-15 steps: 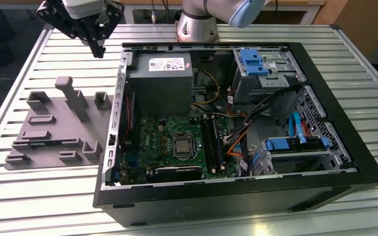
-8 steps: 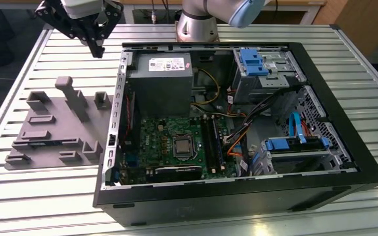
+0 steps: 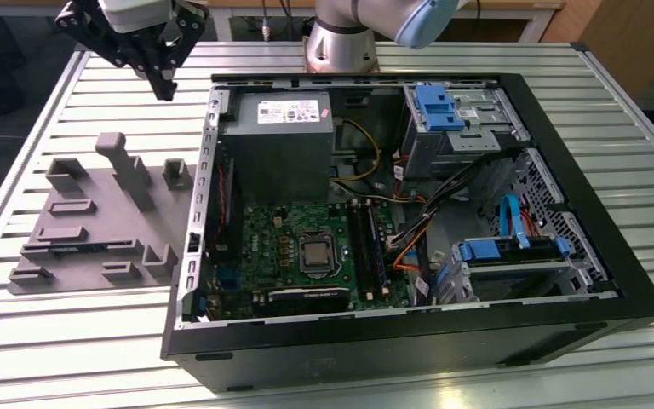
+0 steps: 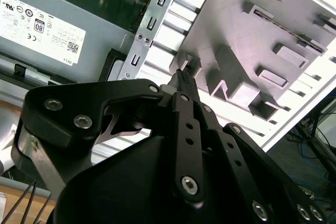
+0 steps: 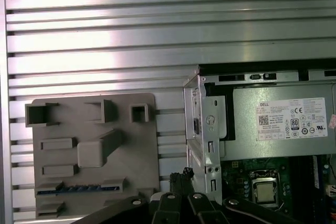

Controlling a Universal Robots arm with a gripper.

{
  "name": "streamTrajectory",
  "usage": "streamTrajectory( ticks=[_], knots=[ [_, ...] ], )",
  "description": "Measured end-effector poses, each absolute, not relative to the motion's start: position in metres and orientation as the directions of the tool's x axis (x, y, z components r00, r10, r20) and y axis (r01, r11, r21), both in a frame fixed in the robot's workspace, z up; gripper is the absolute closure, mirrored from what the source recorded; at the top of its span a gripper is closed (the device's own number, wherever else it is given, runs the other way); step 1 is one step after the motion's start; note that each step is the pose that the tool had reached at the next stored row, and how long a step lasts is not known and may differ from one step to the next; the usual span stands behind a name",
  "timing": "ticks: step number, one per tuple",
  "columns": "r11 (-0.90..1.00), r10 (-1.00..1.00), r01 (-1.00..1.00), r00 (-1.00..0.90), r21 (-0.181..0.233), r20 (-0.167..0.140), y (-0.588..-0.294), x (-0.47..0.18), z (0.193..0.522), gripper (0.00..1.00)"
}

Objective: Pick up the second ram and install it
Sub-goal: 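Reach for the second ram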

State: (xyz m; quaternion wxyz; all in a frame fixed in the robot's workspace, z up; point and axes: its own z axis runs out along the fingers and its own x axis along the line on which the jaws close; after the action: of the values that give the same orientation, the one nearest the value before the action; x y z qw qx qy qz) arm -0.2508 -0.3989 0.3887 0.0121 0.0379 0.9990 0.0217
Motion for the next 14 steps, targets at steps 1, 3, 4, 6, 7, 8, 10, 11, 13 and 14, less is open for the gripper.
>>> streamTrajectory(
  ticks=[1, 3, 4, 6, 7, 8, 10, 11, 13, 14],
  knots=[
    [0.996, 0.076, 0.075, -0.997, 0.044, -0.023, -0.3989, -0.2512, 0.3887, 0.89],
    [0.996, 0.076, 0.075, -0.997, 0.044, -0.023, -0.3989, -0.2522, 0.3887, 0.89],
    [0.996, 0.076, 0.075, -0.997, 0.044, -0.023, -0.3989, -0.2526, 0.3886, 0.89],
    [0.996, 0.076, 0.075, -0.997, 0.044, -0.023, -0.399, -0.2538, 0.3886, 0.89],
    [0.996, 0.076, 0.075, -0.997, 0.044, -0.023, -0.3989, -0.2543, 0.3886, 0.89],
    [0.996, 0.076, 0.075, -0.997, 0.044, -0.023, -0.3989, -0.2549, 0.3886, 0.89],
    [0.996, 0.076, 0.075, -0.997, 0.044, -0.023, -0.3989, -0.2561, 0.3885, 0.89],
    [0.996, 0.076, 0.075, -0.997, 0.044, -0.023, -0.3989, -0.2567, 0.3885, 0.89],
    [0.996, 0.076, 0.075, -0.997, 0.044, -0.023, -0.3989, -0.258, 0.3885, 0.89],
    [0.996, 0.076, 0.075, -0.997, 0.044, -0.023, -0.399, -0.2585, 0.3884, 0.89]
  ],
)
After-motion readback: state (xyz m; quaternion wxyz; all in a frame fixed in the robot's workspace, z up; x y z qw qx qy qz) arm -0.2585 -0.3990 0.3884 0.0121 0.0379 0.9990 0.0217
